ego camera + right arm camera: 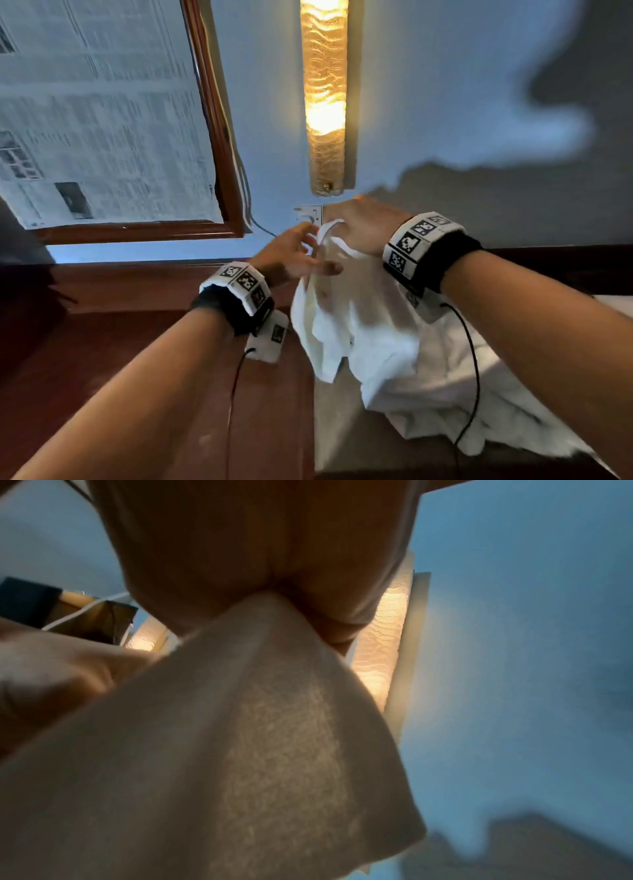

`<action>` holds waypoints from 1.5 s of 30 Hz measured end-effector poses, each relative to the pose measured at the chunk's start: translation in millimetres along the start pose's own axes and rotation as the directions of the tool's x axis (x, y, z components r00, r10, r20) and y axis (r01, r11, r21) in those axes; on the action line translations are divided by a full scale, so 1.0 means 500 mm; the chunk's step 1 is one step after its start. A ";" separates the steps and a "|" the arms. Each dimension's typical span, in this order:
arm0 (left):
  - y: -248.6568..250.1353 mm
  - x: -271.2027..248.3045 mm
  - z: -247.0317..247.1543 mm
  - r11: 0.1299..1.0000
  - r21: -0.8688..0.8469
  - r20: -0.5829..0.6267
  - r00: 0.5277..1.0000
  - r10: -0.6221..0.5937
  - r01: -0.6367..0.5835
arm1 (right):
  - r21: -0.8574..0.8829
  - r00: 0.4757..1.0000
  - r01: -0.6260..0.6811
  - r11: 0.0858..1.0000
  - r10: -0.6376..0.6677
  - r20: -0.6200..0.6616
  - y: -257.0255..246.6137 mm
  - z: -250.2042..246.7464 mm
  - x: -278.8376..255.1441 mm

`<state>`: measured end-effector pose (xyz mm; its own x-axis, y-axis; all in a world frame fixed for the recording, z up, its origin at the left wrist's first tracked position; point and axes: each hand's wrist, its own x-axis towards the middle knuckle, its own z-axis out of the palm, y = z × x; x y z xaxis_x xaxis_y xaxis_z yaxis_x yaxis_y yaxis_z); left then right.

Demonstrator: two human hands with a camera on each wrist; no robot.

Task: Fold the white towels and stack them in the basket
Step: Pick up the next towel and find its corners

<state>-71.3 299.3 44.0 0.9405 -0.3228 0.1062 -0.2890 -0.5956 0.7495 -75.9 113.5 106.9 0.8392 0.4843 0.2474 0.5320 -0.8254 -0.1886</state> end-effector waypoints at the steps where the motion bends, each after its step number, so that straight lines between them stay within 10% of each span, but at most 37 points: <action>1: -0.011 0.006 0.031 0.997 -0.066 0.007 0.999 0.038 -0.037 | -0.064 0.998 0.010 0.998 -0.006 0.059 -0.013 0.000 -0.002; 8: -0.045 -0.008 -0.022 0.989 0.051 -0.175 0.973 0.149 -0.142 | -0.173 0.946 -0.256 0.951 0.284 0.157 0.069 0.006 -0.069; 14: -0.070 -0.021 -0.102 0.968 0.223 -0.171 0.973 0.153 -0.113 | 0.096 0.924 -0.383 0.919 0.383 0.027 0.124 0.044 -0.080; 22: -0.031 0.008 -0.026 0.988 -0.056 -0.115 0.984 0.134 -0.141 | 0.461 0.959 -0.028 0.887 0.154 -0.237 0.009 0.043 0.056; 31: -0.039 0.055 -0.099 0.986 0.135 -0.295 0.947 0.129 -0.092 | 0.483 0.929 0.145 0.864 0.050 -0.367 0.002 0.123 0.148; 38: -0.054 0.050 -0.135 0.926 0.377 -0.299 0.950 0.087 0.034 | 0.477 0.955 0.030 0.878 0.117 -0.274 -0.006 0.199 0.150; 45: -0.078 0.021 -0.187 0.971 0.237 -0.441 0.892 0.100 0.008 | 0.303 0.993 -0.114 0.946 0.113 0.021 -0.043 0.271 0.141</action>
<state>-33.6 388.1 77.0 0.8888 -0.0235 0.4577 -0.3156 -0.7555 0.5741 -12.7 204.5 -0.3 0.8960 0.3942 0.2045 0.4421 -0.7482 -0.4947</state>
